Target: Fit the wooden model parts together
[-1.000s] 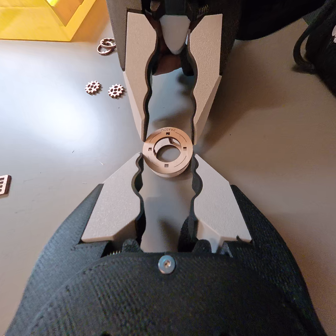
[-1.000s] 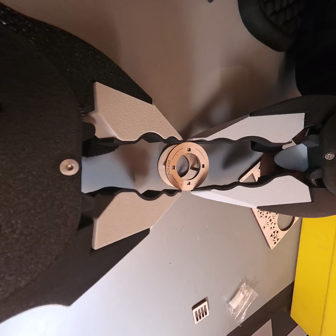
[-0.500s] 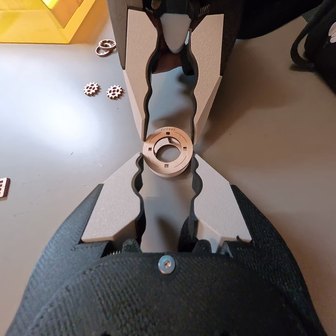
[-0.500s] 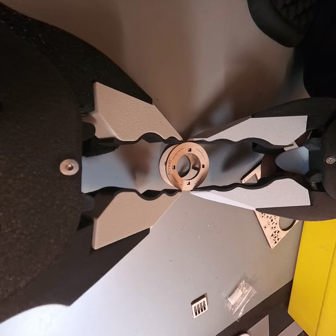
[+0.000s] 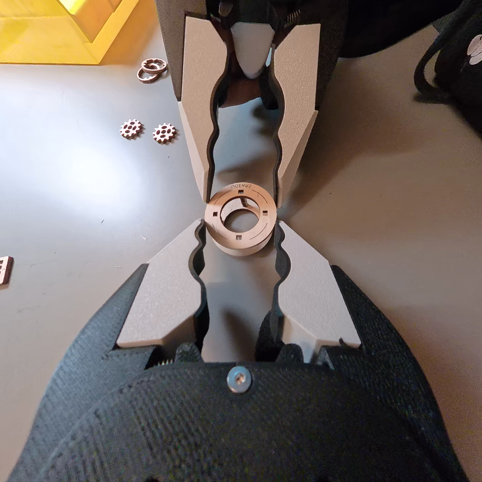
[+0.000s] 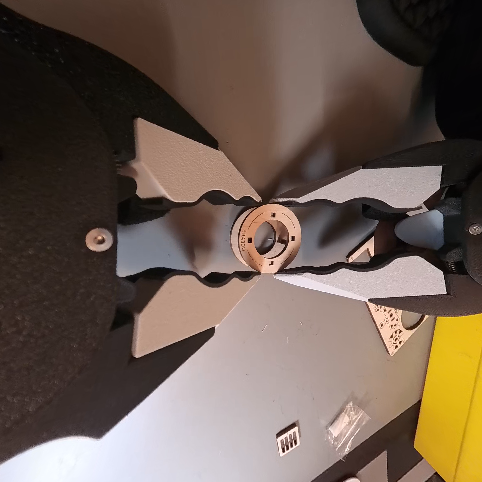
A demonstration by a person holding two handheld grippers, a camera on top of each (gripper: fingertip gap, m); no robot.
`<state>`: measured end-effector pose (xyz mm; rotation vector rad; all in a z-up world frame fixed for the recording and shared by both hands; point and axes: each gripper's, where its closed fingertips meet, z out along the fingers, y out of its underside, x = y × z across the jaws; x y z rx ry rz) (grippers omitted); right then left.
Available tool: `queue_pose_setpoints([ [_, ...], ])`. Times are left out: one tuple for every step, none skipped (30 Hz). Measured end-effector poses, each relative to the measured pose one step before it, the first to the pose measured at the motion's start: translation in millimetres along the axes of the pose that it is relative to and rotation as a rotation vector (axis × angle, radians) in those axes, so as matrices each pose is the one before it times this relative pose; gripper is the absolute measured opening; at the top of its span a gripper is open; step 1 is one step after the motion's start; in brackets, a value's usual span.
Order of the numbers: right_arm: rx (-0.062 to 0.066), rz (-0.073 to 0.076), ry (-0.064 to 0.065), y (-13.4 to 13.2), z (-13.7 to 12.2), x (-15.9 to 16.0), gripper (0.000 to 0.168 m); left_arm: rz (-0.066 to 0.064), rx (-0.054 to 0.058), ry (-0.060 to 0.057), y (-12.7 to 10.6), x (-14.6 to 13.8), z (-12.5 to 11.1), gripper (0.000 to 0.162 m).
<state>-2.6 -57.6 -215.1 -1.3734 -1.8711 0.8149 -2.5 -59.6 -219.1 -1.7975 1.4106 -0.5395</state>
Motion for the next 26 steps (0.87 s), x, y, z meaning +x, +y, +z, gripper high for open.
queue_pose_setpoints([
  [0.0006,-0.0019,0.0021,-0.29,0.09,0.17,0.047,0.0007,0.0002,-0.0008,0.10,-0.13,-0.16,0.052],
  [0.0003,-0.0005,0.0010,-0.10,0.10,0.20,0.047,0.0015,0.0005,-0.0021,0.06,-0.36,-0.14,0.052],
  [-0.0003,0.0012,-0.0014,0.01,0.11,0.05,0.047,0.0003,0.0014,-0.0001,0.07,-0.02,-0.09,0.052],
  [0.0011,0.0020,-0.0011,-0.08,0.05,-0.01,0.047,-0.0021,0.0015,0.0012,0.03,0.05,0.01,0.052],
  [0.0005,0.0008,-0.0009,-0.07,0.03,-0.18,0.047,-0.0019,0.0017,0.0018,0.06,-0.01,-0.02,0.052],
  [0.0000,0.0006,0.0001,0.05,0.13,0.08,0.047,-0.0016,0.0017,0.0016,0.08,0.14,-0.08,0.052],
  [0.0020,0.0012,0.0015,-0.35,0.08,0.13,0.047,-0.0004,0.0016,0.0002,0.04,-0.12,-0.02,0.052],
  [0.0026,-0.0001,0.0013,-0.55,-0.07,0.21,0.047,0.0003,0.0013,-0.0007,-0.02,-0.25,-0.26,0.052],
  [0.0016,0.0001,0.0012,-0.47,-0.21,0.29,0.047,-0.0006,0.0014,-0.0003,-0.02,-0.13,-0.26,0.052],
  [0.0010,0.0012,0.0014,-0.19,-0.15,0.30,0.047,-0.0008,0.0016,-0.0009,-0.20,-0.32,-0.03,0.052],
  [-0.0011,0.0015,0.0017,0.19,-0.03,0.54,0.047,-0.0006,0.0012,-0.0015,-0.07,-0.42,0.00,0.052],
  [-0.0005,0.0011,0.0012,0.25,-0.02,0.45,0.047,-0.0006,0.0013,-0.0020,-0.05,-0.50,0.31,0.052],
  [-0.0004,0.0022,-0.0004,0.24,-0.16,0.25,0.047,-0.0018,0.0020,0.0007,-0.18,-0.26,0.28,0.052],
  [0.0001,0.0027,0.0012,-0.11,-0.13,0.30,0.047,-0.0022,0.0024,0.0016,-0.19,-0.15,0.24,0.052],
  [0.0001,0.0020,0.0009,-0.05,-0.07,0.20,0.047,-0.0017,0.0024,0.0021,-0.08,-0.27,0.12,0.052],
  [0.0011,0.0013,0.0025,-0.32,-0.19,0.38,0.047,0.0001,0.0014,0.0026,-0.14,-0.22,-0.03,0.052],
  [0.0019,0.0003,0.0029,-0.51,-0.40,0.39,0.047,0.0017,0.0011,0.0020,-0.24,-0.39,-0.04,0.052],
  [0.0009,0.0020,0.0018,-0.55,-0.36,0.18,0.047,0.0028,0.0017,0.0027,-0.48,-0.25,-0.31,0.052],
  [0.0018,0.0018,0.0020,-0.63,-0.38,0.20,0.047,0.0029,0.0029,0.0042,-0.46,-0.14,-0.45,0.052],
  [0.0023,0.0014,0.0025,-0.70,-0.41,0.09,0.047,0.0038,0.0031,0.0043,-0.66,-0.20,-0.56,0.052],
  [-0.0001,0.0021,0.0009,-0.28,-0.31,-0.08,0.047,0.0072,0.0026,0.0063,-0.48,-0.02,-0.43,0.052],
  [-0.0004,0.0012,0.0008,-0.18,-0.12,-0.23,0.047,0.0105,-0.0005,0.0080,-0.01,0.08,-0.38,0.052],
  [-0.0027,0.0004,-0.0005,0.28,0.06,-0.36,0.047,0.0122,-0.0035,0.0112,0.52,0.20,-0.18,0.052],
  [-0.0053,-0.0003,0.0004,0.89,0.19,-0.33,0.046,0.0113,-0.0044,0.0143,0.68,0.38,0.12,0.052],
  [-0.0045,-0.0013,0.0032,0.86,0.15,0.20,0.046,0.0100,-0.0043,0.0144,0.61,0.07,0.46,0.052],
  [-0.0026,-0.0013,0.0043,0.58,-0.22,0.43,0.046,0.0102,-0.0044,0.0127,0.51,-0.25,0.61,0.052],
])
